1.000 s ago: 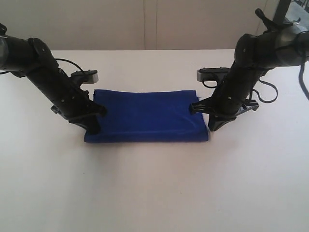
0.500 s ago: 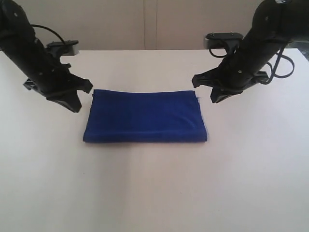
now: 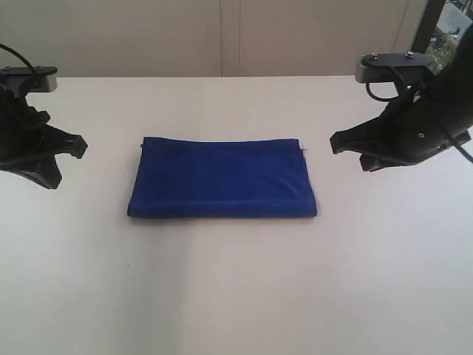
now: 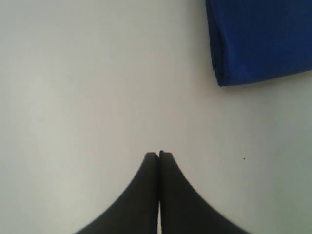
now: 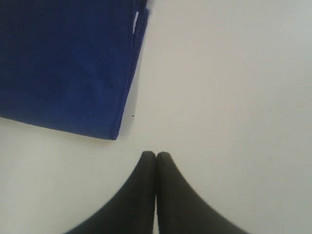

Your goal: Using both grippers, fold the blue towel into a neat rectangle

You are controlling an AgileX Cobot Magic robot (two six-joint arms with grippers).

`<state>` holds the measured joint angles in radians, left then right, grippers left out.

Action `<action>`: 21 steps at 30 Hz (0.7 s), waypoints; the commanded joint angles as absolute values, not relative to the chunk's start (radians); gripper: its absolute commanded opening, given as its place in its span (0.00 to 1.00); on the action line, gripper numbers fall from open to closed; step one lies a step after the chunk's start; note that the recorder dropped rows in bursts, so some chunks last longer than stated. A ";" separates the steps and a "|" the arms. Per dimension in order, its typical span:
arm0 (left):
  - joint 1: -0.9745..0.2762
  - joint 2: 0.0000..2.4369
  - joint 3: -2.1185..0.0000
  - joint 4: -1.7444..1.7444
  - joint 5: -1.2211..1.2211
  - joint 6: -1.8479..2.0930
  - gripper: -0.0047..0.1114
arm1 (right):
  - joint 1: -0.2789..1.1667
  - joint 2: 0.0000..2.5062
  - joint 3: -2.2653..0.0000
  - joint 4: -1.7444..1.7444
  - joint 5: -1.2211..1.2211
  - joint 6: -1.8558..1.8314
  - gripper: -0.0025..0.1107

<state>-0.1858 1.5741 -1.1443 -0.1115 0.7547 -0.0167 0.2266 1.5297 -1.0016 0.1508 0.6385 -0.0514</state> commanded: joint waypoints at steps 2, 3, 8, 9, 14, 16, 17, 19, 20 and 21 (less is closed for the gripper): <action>-0.181 1.425 -1.024 -0.118 0.683 0.000 0.04 | 0.218 1.361 -0.881 0.139 0.532 -0.047 0.02; -0.181 1.400 -1.000 -0.118 0.662 0.000 0.04 | 0.218 1.335 -0.857 0.139 0.514 -0.047 0.02; -0.181 1.231 -0.879 -0.118 0.559 0.000 0.04 | 0.218 1.158 -0.731 0.133 0.424 -0.047 0.02; -0.181 1.192 -0.853 -0.118 0.537 0.000 0.04 | 0.218 1.119 -0.706 0.133 0.402 -0.047 0.02; -0.181 1.002 -0.737 -0.118 0.432 0.000 0.04 | 0.218 0.921 -0.584 0.128 0.286 -0.049 0.02; -0.181 0.935 -0.692 -0.118 0.389 0.000 0.04 | 0.218 0.852 -0.534 0.125 0.239 -0.061 0.02; -0.181 0.906 -0.680 -0.118 0.368 0.000 0.04 | 0.218 0.818 -0.511 0.125 0.219 -0.077 0.02; -0.181 0.808 -0.627 -0.118 0.281 0.000 0.04 | 0.218 0.724 -0.450 0.125 0.180 -0.101 0.02; -0.181 0.797 -0.625 -0.118 0.281 0.000 0.04 | 0.218 0.708 -0.445 0.125 0.180 -0.101 0.02; -0.181 0.789 -0.625 -0.118 0.286 0.000 0.04 | 0.218 0.690 -0.445 0.125 0.180 -0.101 0.02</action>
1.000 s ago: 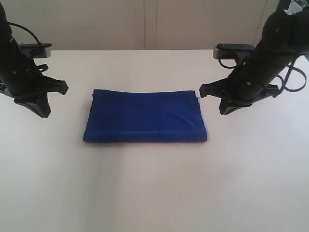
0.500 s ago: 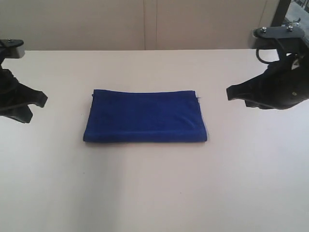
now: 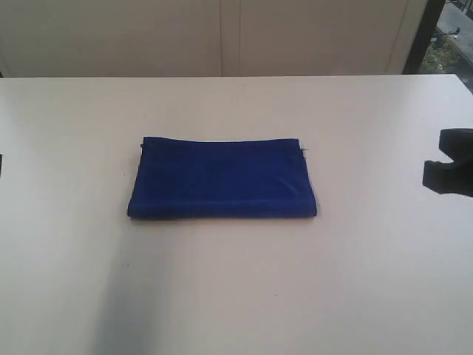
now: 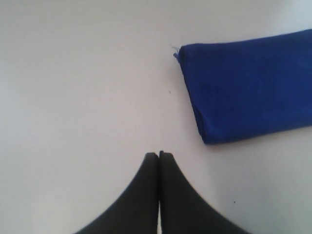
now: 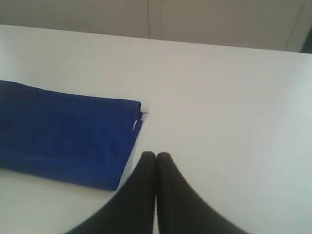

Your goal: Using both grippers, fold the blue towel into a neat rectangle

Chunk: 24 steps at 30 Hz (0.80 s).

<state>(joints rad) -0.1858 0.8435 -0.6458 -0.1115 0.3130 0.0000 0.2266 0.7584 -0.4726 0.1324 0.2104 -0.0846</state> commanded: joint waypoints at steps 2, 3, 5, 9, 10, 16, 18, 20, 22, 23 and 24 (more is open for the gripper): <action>-0.181 0.780 -0.625 -0.118 0.282 0.000 0.04 | 0.218 0.648 -0.445 0.125 0.178 -0.101 0.02; -0.181 0.780 -0.625 -0.118 0.280 0.000 0.04 | 0.218 0.639 -0.445 0.125 0.178 -0.101 0.02; -0.181 0.780 -0.625 -0.118 0.280 0.000 0.04 | 0.218 0.631 -0.445 0.125 0.178 -0.101 0.02; -0.181 0.780 -0.625 -0.118 0.280 0.000 0.04 | 0.218 0.631 -0.445 0.125 0.178 -0.101 0.02; -0.181 0.780 -0.625 -0.118 0.280 0.000 0.04 | 0.218 0.631 -0.445 0.125 0.178 -0.101 0.02; -0.181 0.780 -0.625 -0.118 0.280 0.000 0.04 | 0.218 0.531 -0.428 0.125 0.178 -0.101 0.02; -0.181 0.780 -0.625 -0.118 0.280 0.000 0.04 | 0.218 0.478 -0.416 0.125 0.178 -0.101 0.02; -0.181 0.780 -0.625 -0.118 0.280 0.000 0.04 | 0.218 0.413 -0.402 0.125 0.178 -0.101 0.02; -0.181 0.780 -0.625 -0.118 0.280 0.000 0.04 | 0.218 0.357 -0.391 0.125 0.178 -0.101 0.02; -0.181 0.780 -0.625 -0.118 0.280 0.000 0.04 | 0.208 0.323 -0.386 0.125 0.178 -0.101 0.02; -0.181 0.780 -0.625 -0.118 0.280 0.000 0.04 | 0.199 0.301 -0.380 0.125 0.178 -0.101 0.02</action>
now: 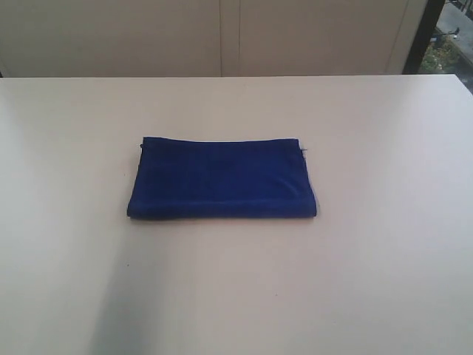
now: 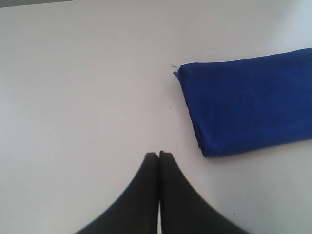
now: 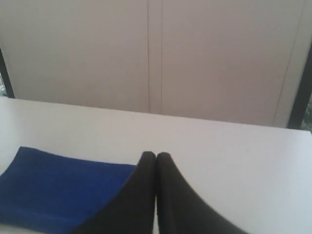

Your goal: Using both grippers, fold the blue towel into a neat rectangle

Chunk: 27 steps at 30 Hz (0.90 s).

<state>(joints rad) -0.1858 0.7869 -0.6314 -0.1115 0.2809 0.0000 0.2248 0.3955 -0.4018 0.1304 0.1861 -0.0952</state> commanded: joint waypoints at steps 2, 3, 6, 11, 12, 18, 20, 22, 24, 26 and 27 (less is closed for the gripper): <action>-0.181 0.780 -0.625 -0.118 0.280 0.000 0.04 | 0.165 0.252 -0.372 0.125 0.178 -0.101 0.02; -0.181 0.780 -0.625 -0.118 0.280 0.000 0.04 | 0.149 0.235 -0.366 0.125 0.178 -0.101 0.02; -0.181 0.780 -0.625 -0.118 0.280 0.000 0.04 | 0.097 0.175 -0.352 0.125 0.187 -0.101 0.02; -0.181 0.780 -0.625 -0.118 0.280 0.000 0.04 | 0.062 0.106 -0.327 0.125 0.195 -0.099 0.02; -0.181 0.780 -0.625 -0.118 0.280 0.000 0.04 | 0.062 0.099 -0.327 0.125 0.196 -0.099 0.02; -0.181 0.780 -0.625 -0.118 0.280 0.000 0.04 | 0.062 0.096 -0.327 0.125 0.200 -0.097 0.02; -0.181 0.780 -0.625 -0.118 0.280 0.000 0.04 | 0.062 0.096 -0.327 0.125 0.200 -0.097 0.02; -0.181 0.780 -0.625 -0.118 0.280 0.000 0.04 | 0.062 0.096 -0.327 0.121 0.200 -0.093 0.02; -0.181 0.780 -0.625 -0.118 0.280 0.000 0.04 | 0.062 0.096 -0.327 0.097 0.200 -0.093 0.02; -0.181 0.780 -0.625 -0.118 0.280 0.000 0.04 | 0.061 0.096 -0.327 0.081 0.202 -0.091 0.02; -0.181 0.780 -0.625 -0.118 0.280 0.000 0.04 | 0.061 0.096 -0.327 0.073 0.202 -0.089 0.02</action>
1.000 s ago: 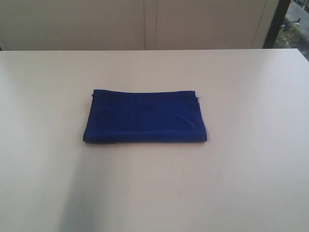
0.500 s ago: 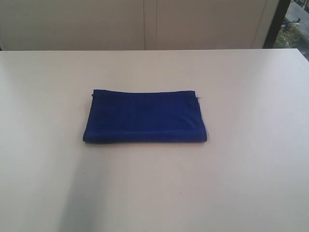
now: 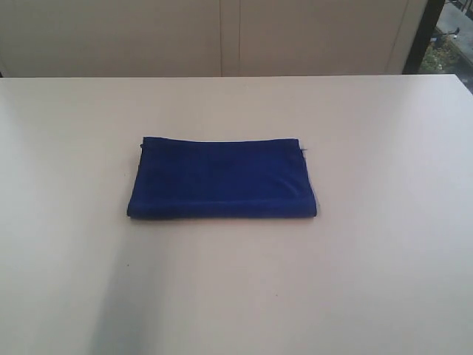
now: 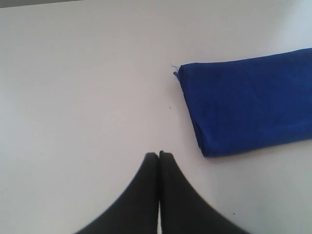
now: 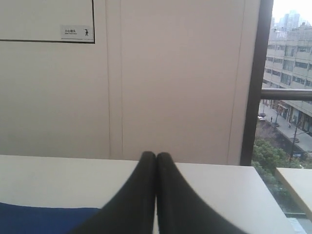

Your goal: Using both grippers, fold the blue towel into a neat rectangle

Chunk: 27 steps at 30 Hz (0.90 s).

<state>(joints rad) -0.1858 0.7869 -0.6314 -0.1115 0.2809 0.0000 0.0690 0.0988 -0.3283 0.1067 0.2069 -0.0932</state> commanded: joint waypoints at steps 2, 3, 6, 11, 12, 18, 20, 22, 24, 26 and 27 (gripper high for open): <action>-0.181 0.780 -0.625 -0.118 0.280 0.000 0.04 | 0.061 0.096 -0.327 0.066 0.202 -0.087 0.02; -0.181 0.780 -0.625 -0.118 0.280 0.000 0.04 | 0.061 0.096 -0.327 0.055 0.205 -0.078 0.02; -0.181 0.780 -0.625 -0.118 0.280 0.000 0.04 | 0.061 0.096 -0.327 0.000 0.219 0.000 0.02; -0.181 0.780 -0.625 -0.118 0.280 0.000 0.04 | 0.061 0.096 -0.324 -0.012 0.223 0.027 0.02; -0.181 0.780 -0.625 -0.118 0.280 0.000 0.04 | 0.061 0.096 -0.319 -0.012 0.224 0.027 0.02; -0.181 0.780 -0.625 -0.118 0.280 0.000 0.04 | 0.061 0.096 -0.206 -0.015 0.222 0.027 0.02; -0.181 0.780 -0.625 -0.118 0.280 0.000 0.04 | 0.061 0.096 -0.162 -0.015 0.222 0.027 0.02; -0.181 0.780 -0.625 -0.118 0.280 0.000 0.04 | 0.061 0.096 -0.117 -0.015 0.224 0.027 0.02; -0.181 0.780 -0.625 -0.118 0.280 0.000 0.04 | 0.061 0.096 -0.079 -0.015 0.224 0.027 0.02; -0.181 0.780 -0.625 -0.118 0.280 0.000 0.04 | 0.061 0.096 -0.051 -0.015 0.224 0.027 0.02; -0.181 0.780 -0.625 -0.118 0.280 0.000 0.04 | 0.061 0.096 -0.035 -0.015 0.224 0.027 0.02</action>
<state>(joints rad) -0.1858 0.7869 -0.6314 -0.1115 0.2809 0.0000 0.0690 0.0988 -0.0719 -0.0053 0.2282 0.0231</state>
